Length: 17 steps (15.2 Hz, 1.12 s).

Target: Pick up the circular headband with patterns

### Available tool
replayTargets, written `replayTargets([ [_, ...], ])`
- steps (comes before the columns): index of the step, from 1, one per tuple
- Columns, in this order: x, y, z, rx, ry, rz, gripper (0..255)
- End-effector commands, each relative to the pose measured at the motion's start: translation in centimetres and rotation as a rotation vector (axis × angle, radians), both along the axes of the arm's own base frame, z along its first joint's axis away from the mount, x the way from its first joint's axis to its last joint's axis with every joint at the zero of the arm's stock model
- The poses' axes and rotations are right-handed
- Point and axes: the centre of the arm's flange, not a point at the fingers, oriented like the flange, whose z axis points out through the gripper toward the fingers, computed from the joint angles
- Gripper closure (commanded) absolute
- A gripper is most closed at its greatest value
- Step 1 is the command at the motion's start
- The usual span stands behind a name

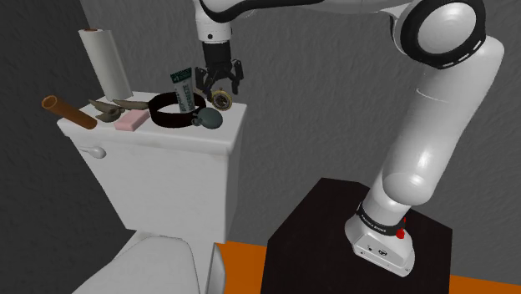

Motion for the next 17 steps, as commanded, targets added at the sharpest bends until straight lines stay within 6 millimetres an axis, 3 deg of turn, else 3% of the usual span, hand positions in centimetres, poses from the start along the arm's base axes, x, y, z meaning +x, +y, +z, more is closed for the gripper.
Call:
replayTargets([
  [1,2.3,1.0,-0.1,0.008,-0.008,-0.006,0],
  [5,6.1,3.3,0.3,0.022,-0.021,-0.014,0],
  [14,6.1,3.3,-3.7,0.022,-0.021,-0.014,0],
  [15,6.1,3.3,-3.6,0.022,-0.021,-0.014,255],
  [17,6.1,3.3,-3.6,0.022,-0.021,-0.014,255],
])
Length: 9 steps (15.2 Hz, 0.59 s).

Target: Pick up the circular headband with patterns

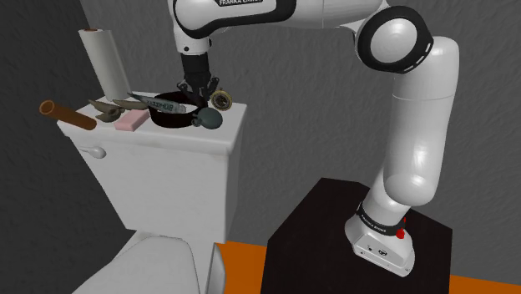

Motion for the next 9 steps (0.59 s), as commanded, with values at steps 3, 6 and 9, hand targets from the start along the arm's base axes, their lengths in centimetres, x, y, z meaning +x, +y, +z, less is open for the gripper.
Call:
replayTargets([
  [3,0.0,0.0,0.0,0.000,0.000,0.000,255],
  [6,0.0,0.0,0.0,0.000,0.000,0.000,255],
  [9,0.0,0.0,1.0,0.000,0.000,0.000,255],
])
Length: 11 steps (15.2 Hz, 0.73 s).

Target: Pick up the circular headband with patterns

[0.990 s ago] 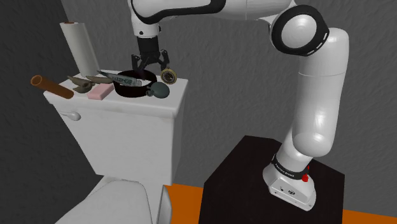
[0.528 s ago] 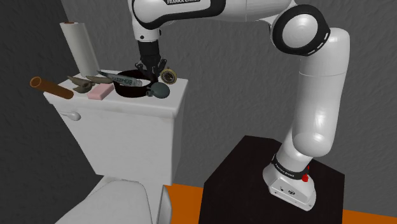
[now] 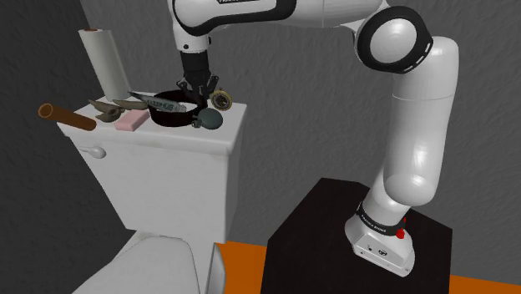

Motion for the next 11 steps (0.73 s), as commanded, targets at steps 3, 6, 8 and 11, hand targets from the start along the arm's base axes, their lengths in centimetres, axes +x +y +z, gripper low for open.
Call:
replayTargets([
  [3,0.0,0.0,2.0,0.000,0.000,0.000,255],
  [6,0.0,0.0,3.6,0.000,0.000,0.000,255],
  [8,0.0,0.0,4.7,0.000,0.000,0.000,255],
  [11,0.0,0.0,6.2,0.000,0.000,0.000,255],
])
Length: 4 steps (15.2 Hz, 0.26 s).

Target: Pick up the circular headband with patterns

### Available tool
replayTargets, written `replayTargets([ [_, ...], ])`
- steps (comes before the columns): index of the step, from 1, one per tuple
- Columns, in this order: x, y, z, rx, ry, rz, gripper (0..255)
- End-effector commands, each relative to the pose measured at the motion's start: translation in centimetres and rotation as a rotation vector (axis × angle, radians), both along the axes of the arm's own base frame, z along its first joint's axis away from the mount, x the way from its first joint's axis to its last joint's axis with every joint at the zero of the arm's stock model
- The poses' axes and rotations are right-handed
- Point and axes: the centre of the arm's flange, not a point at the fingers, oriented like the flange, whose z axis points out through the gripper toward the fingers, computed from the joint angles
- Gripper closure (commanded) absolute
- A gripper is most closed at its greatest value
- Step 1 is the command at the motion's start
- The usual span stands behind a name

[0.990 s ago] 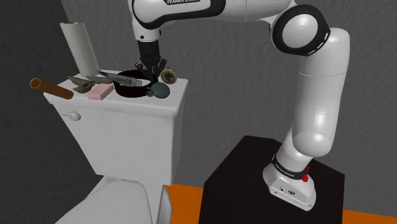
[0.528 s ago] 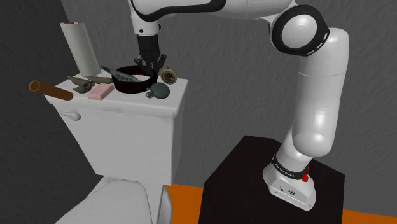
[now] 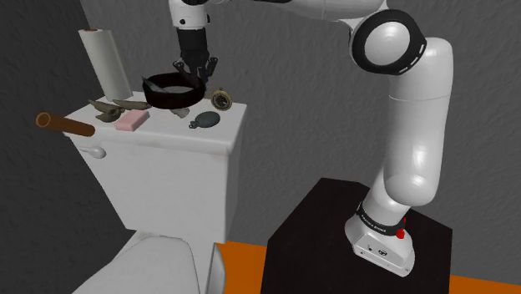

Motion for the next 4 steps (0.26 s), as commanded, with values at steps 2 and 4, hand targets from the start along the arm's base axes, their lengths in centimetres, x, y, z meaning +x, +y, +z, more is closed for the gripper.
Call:
replayTargets([
  [2,0.05,-0.01,1.61,0.000,0.000,0.000,255],
  [4,0.05,-0.01,1.69,0.000,0.000,0.000,255],
])
